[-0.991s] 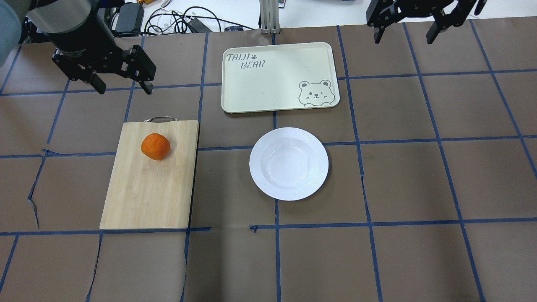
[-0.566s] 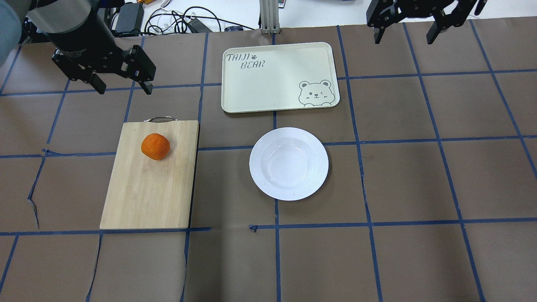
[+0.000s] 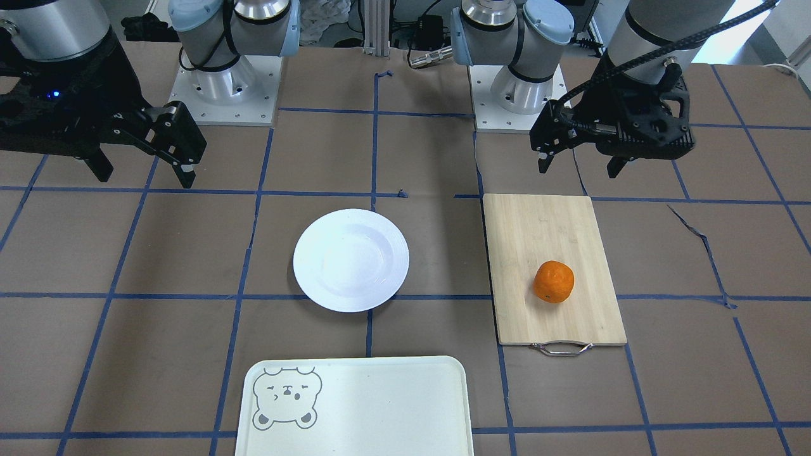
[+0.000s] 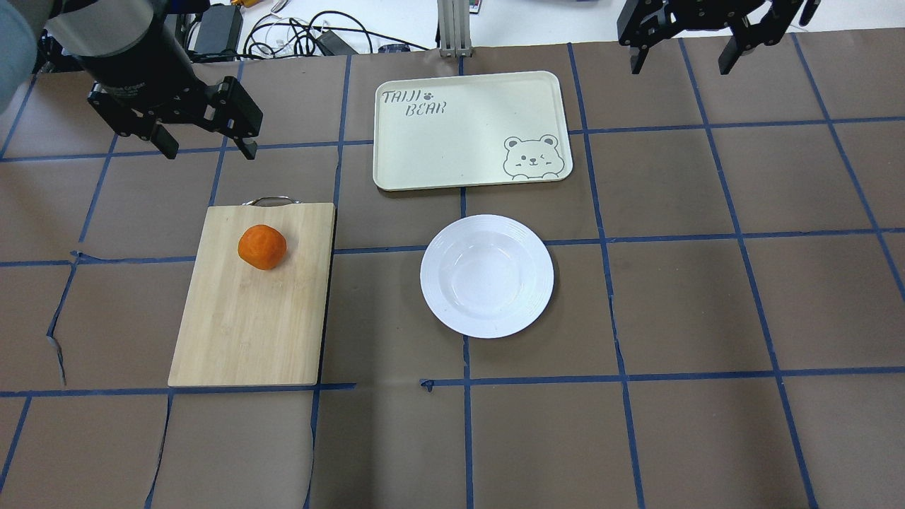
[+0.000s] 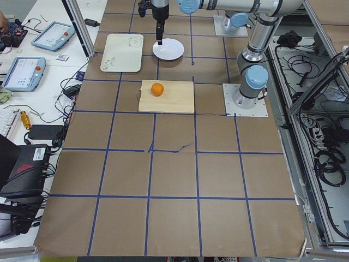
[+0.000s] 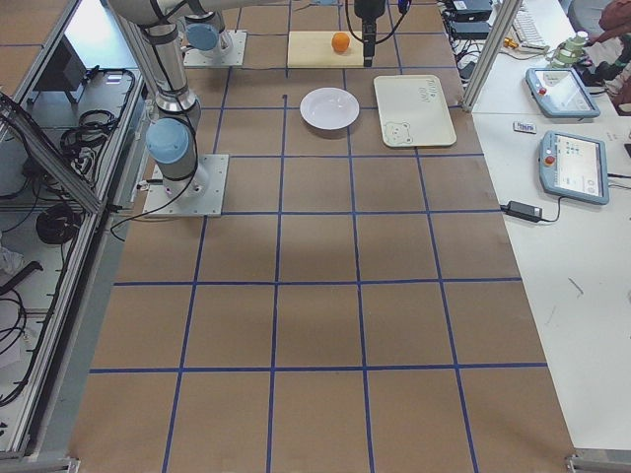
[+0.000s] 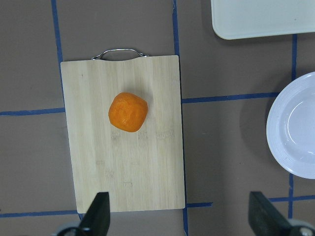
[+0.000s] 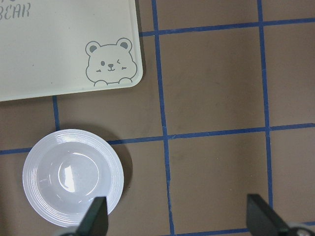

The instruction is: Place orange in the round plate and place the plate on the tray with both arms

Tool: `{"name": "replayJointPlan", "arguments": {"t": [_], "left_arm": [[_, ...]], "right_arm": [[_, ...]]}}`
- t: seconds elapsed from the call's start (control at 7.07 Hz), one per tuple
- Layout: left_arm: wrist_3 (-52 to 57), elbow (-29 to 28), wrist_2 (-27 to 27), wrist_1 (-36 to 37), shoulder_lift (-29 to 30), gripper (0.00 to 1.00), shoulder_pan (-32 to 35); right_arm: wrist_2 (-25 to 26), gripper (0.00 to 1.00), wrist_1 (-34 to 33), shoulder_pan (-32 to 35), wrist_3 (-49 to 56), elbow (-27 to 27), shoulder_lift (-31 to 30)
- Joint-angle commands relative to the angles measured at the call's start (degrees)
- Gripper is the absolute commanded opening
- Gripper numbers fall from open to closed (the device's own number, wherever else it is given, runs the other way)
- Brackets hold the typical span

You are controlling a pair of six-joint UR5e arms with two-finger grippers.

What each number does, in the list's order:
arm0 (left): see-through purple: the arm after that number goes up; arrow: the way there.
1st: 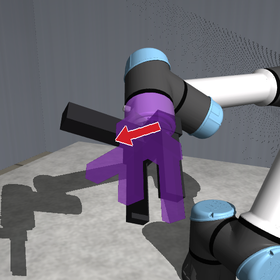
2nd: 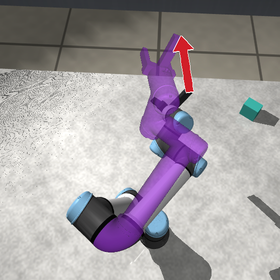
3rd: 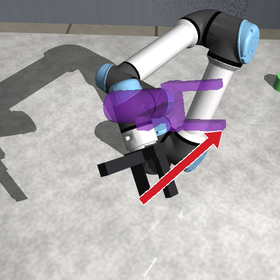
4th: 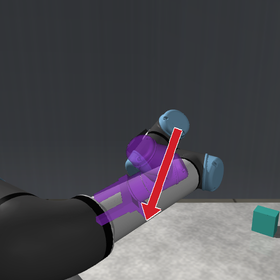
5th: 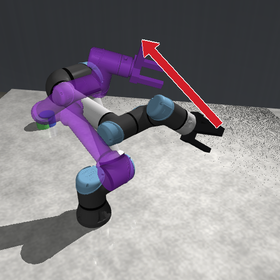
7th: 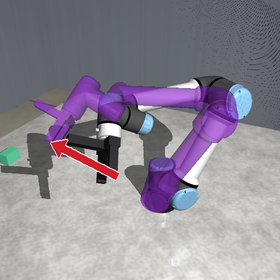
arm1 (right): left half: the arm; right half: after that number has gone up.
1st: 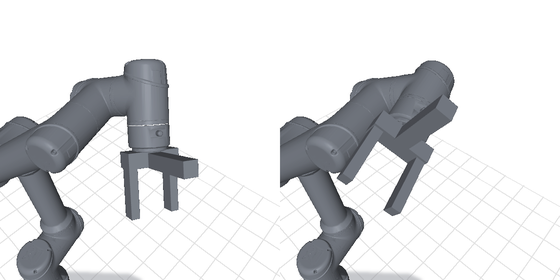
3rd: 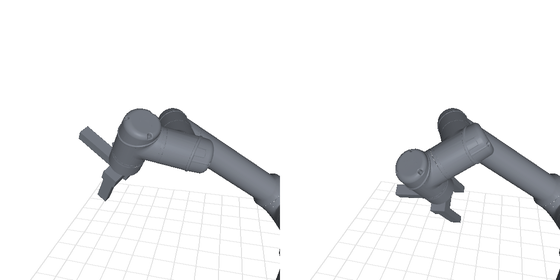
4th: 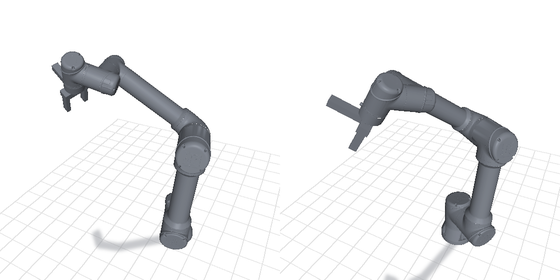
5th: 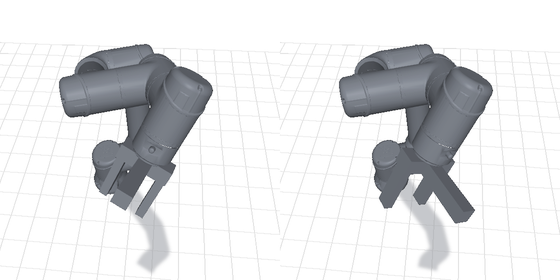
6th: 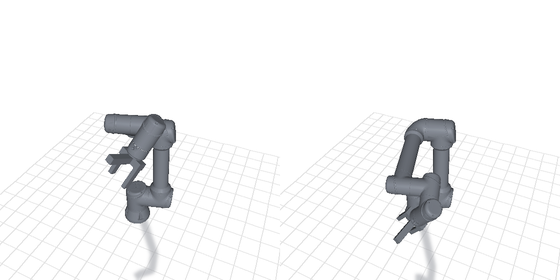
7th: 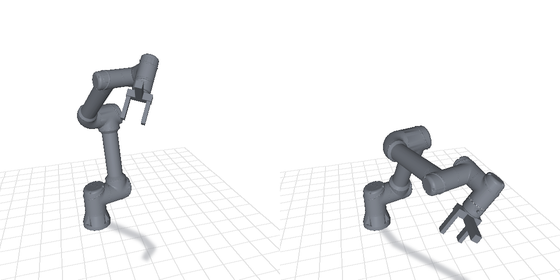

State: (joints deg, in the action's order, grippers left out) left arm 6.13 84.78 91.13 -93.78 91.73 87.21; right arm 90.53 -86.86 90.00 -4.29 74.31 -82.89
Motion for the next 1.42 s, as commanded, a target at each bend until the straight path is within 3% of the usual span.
{"name": "replayJointPlan", "arguments": {"t": [0.0,0.85,1.13,1.27], "left_arm": [[-0.07,-0.06,0.01,0.00,-0.06,1.00,-0.03],[-0.07,0.82,0.45,-0.52,1.16,1.00,-0.37],[1.15,8.50,0.80,3.04,4.58,1.00,-2.48],[5.34,14.04,2.11,11.60,6.86,1.00,-2.66]], "right_arm": [[0.00,1.00,0.11,0.00,-0.02,0.05,0.01],[0.00,1.00,0.02,0.00,-0.02,0.05,0.10],[0.00,1.00,0.11,0.00,-0.02,0.05,0.19],[0.00,1.00,0.11,0.00,-0.02,0.05,0.10]]}}
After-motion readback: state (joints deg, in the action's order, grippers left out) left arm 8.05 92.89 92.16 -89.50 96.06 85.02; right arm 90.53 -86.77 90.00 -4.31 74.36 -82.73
